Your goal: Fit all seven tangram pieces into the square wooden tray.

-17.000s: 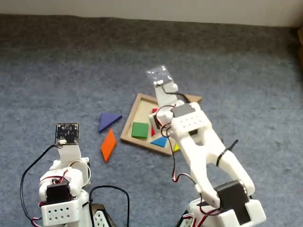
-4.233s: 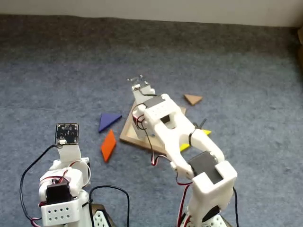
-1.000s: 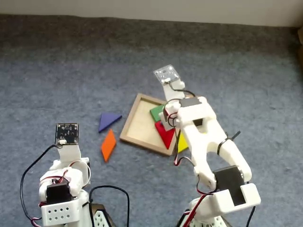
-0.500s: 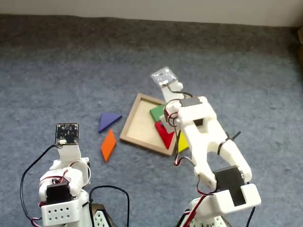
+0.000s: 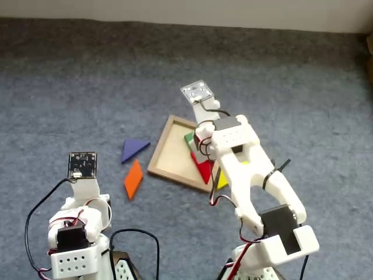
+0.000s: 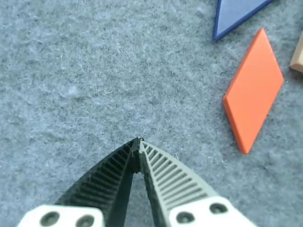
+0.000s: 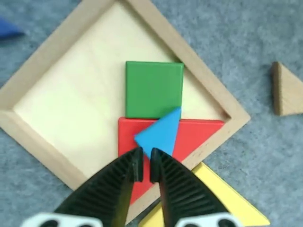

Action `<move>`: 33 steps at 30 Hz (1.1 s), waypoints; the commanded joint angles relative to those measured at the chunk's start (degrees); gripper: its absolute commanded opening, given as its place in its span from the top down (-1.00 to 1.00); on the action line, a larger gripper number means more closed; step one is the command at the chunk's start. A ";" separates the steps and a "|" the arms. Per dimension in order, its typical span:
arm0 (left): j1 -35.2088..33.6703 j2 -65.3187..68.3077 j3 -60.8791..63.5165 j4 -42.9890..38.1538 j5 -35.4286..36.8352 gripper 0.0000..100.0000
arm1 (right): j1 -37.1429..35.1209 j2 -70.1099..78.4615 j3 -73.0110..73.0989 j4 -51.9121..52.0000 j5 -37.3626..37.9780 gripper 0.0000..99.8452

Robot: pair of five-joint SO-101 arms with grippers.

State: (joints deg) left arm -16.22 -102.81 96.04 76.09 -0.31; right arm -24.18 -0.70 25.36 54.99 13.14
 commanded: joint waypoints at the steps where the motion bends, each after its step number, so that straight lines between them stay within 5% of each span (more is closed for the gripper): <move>1: -0.48 -1.54 1.10 0.26 -0.18 0.99 | -0.13 -0.31 -2.95 -1.98 -0.62 0.93; 15: -0.48 -1.54 1.10 0.26 -0.18 0.99 | 4.35 9.27 -8.22 -2.15 4.04 0.93; 33: -0.48 -1.54 1.10 0.26 -0.18 0.99 | 4.09 9.54 -8.31 -2.24 34.90 0.93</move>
State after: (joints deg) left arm -16.22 -102.81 96.04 76.09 -0.31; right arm -20.66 8.62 18.68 53.32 44.44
